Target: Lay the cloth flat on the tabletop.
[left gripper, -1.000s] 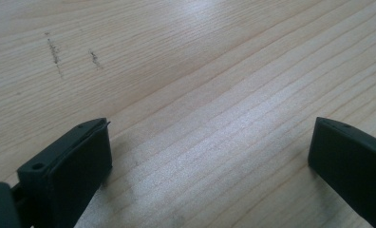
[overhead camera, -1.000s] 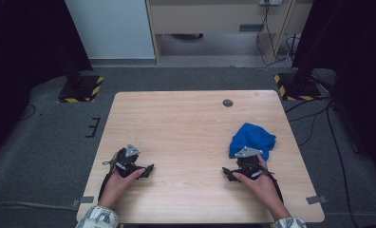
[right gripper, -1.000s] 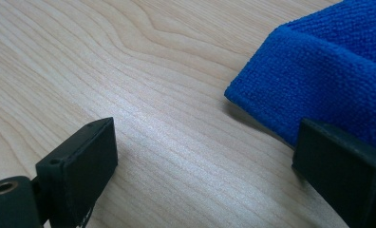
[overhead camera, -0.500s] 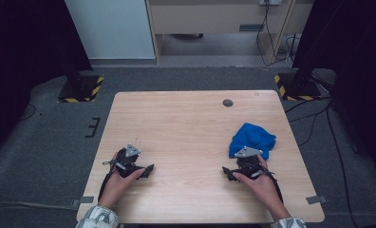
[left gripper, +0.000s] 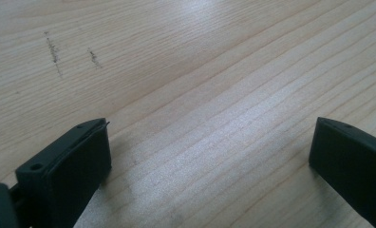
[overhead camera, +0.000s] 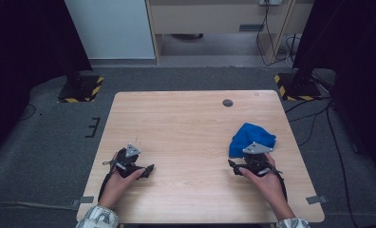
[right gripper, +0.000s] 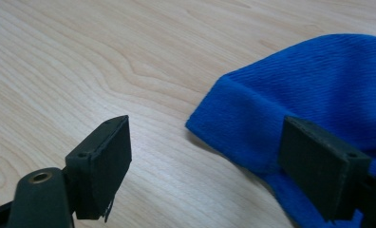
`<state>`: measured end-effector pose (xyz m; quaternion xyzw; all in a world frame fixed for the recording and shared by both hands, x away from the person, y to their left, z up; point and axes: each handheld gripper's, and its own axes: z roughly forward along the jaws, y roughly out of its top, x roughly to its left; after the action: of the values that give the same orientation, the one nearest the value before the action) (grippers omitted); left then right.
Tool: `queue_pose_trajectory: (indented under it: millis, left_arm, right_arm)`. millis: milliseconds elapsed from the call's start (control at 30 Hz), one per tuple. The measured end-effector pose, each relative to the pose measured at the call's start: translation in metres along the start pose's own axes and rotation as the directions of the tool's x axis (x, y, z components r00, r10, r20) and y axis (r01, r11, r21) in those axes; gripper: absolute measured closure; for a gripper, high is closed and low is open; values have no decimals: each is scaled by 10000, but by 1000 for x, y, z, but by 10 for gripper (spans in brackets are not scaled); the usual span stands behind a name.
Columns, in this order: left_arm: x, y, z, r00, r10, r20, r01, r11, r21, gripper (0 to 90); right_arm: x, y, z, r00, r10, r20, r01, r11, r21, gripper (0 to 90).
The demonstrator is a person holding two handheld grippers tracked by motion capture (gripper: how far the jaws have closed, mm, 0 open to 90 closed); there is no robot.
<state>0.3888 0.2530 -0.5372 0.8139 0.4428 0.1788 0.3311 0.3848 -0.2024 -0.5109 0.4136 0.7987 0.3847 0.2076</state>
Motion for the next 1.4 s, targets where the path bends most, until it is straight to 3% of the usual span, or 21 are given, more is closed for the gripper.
queue_pose_trajectory:
  millis: [433,600,800,967,1167,1400]
  left_arm:
    - [-1,0,0,10000,-3,-15,3,10000,3,0]
    - [-1,0,0,10000,-2,-14,2,10000,0,0]
    - [-1,0,0,10000,-2,-13,2,10000,1,0]
    - [-1,0,0,10000,2,-12,-2,10000,6,0]
    - [-1,0,0,10000,6,-6,-6,10000,6,0]
    - [-1,0,0,10000,42,22,-42,10000,10,0]
  right_arm:
    - [-25,15,-17,9972,177,733,-169,9998,-108,189]
    - [-41,26,-24,9939,298,1062,-285,9995,-141,136]
    - [-69,39,-31,9891,793,1237,-765,9967,-267,106]
    - [-82,46,-28,9857,1146,1239,-1135,9934,-157,95]
    - [-90,54,-20,9872,875,1330,-908,9957,189,80]
    - [-98,56,-6,9867,921,1338,-1003,9934,559,93]
